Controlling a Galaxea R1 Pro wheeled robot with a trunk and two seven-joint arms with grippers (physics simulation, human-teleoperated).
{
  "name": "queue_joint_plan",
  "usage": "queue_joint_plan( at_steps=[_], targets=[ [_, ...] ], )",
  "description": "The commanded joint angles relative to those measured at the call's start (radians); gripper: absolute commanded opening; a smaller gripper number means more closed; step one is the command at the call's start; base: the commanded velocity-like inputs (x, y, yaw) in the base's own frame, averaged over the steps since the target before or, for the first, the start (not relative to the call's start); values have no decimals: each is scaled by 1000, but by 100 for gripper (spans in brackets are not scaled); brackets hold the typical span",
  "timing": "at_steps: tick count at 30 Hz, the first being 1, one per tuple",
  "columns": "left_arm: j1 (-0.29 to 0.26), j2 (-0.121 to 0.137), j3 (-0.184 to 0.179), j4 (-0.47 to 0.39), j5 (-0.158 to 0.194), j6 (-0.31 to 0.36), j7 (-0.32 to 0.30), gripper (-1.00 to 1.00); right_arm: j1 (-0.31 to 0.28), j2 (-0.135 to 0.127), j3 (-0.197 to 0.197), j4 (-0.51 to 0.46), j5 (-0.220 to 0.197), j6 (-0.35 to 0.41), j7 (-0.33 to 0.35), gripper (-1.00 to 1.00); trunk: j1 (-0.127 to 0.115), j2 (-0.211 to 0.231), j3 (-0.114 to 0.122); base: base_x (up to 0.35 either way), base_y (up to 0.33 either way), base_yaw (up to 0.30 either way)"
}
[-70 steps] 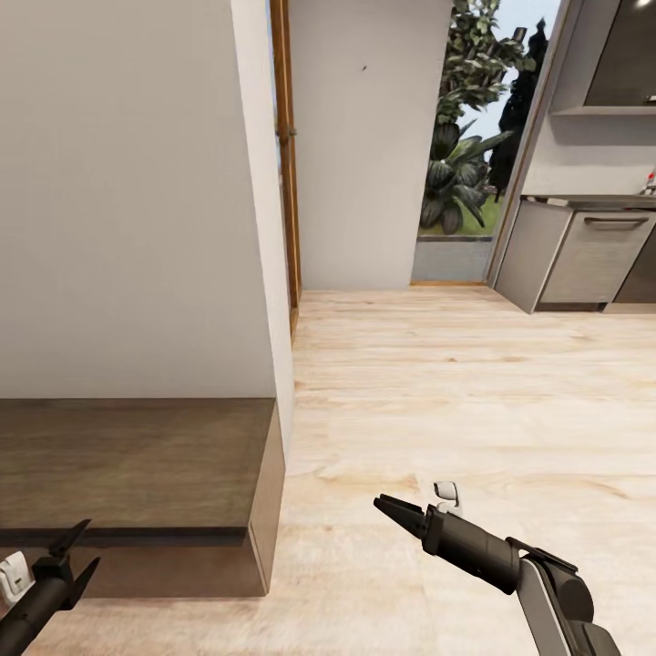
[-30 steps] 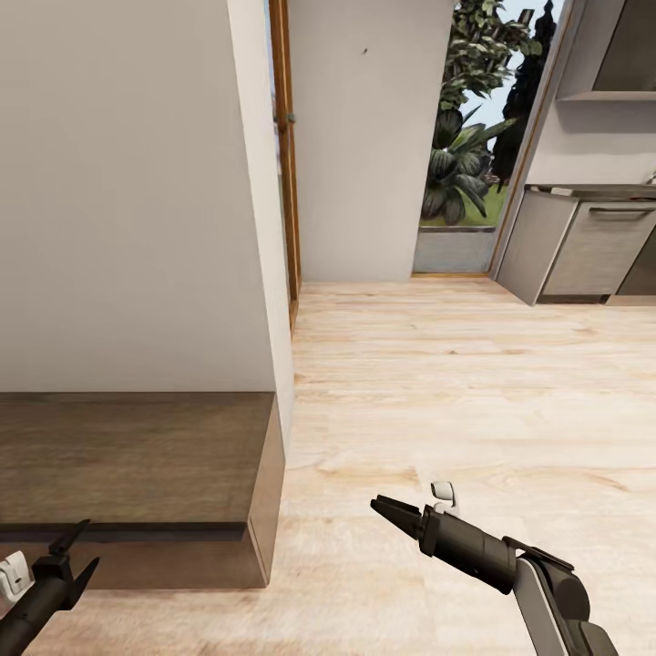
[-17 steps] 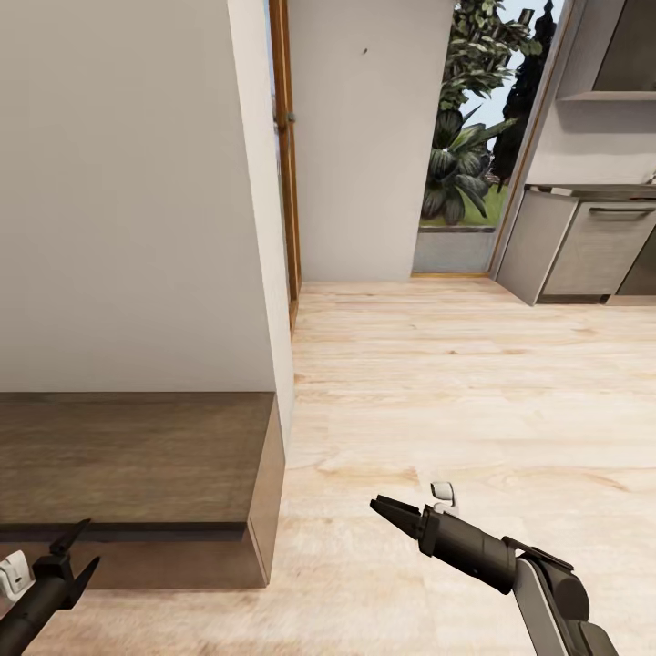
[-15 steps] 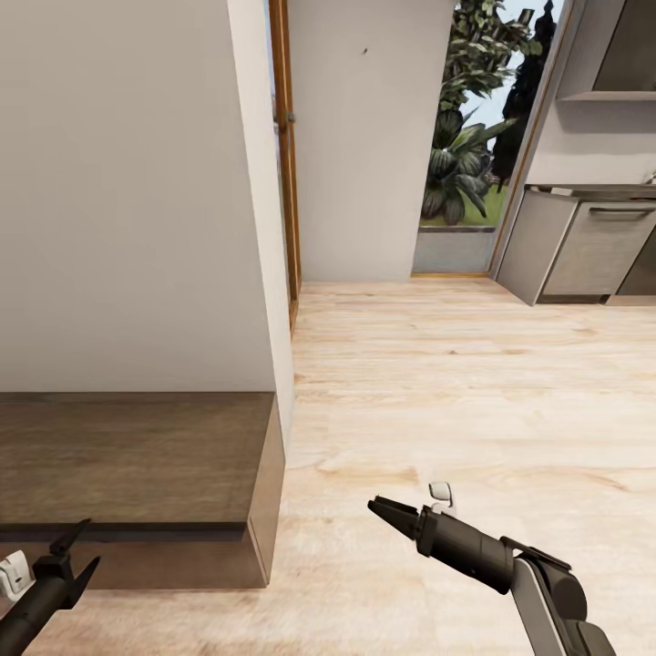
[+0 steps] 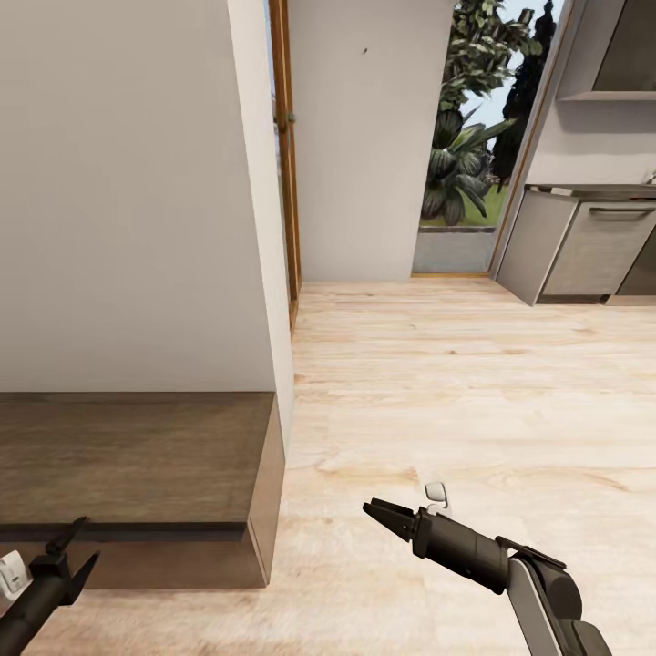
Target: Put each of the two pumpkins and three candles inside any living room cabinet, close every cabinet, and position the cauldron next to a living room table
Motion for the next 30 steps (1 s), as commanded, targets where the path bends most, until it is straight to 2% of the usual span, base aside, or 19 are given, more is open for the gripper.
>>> queue_joint_plan(
  at_steps=[1, 12, 18, 30],
  targets=[
    [-1, 1, 0, 8, 4, 8, -20, 100, 0, 0, -1, 0, -3, 5, 1, 100, 0, 0, -1, 0, 0, 0],
    [3, 2, -21, 40, -7, 9, -127, 100, 0, 0, -1, 0, -3, 5, 1, 100, 0, 0, -1, 0, 0, 0],
    [7, 11, -24, 39, -8, 12, -137, 100, 0, 0, -1, 0, -3, 5, 1, 100, 0, 0, -1, 0, 0, 0],
    [7, 14, -16, 53, -5, 9, -133, 100, 0, 0, -1, 1, -2, 5, -29, 100, 0, 0, -1, 7, 0, 0]
  ],
)
